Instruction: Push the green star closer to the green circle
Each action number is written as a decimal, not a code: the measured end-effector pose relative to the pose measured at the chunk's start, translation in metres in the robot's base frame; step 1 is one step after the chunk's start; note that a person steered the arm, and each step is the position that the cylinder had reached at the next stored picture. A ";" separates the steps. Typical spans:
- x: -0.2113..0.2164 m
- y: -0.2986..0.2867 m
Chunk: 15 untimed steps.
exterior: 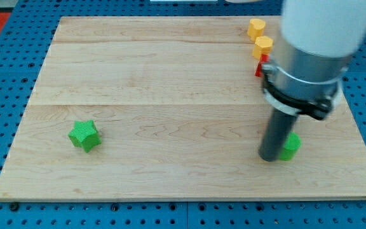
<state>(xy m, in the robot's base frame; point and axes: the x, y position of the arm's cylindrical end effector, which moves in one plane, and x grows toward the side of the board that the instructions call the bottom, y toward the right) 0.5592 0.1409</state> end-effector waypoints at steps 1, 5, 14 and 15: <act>0.019 -0.001; -0.043 -0.383; 0.023 -0.198; 0.035 -0.143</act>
<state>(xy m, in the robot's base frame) 0.5946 -0.0022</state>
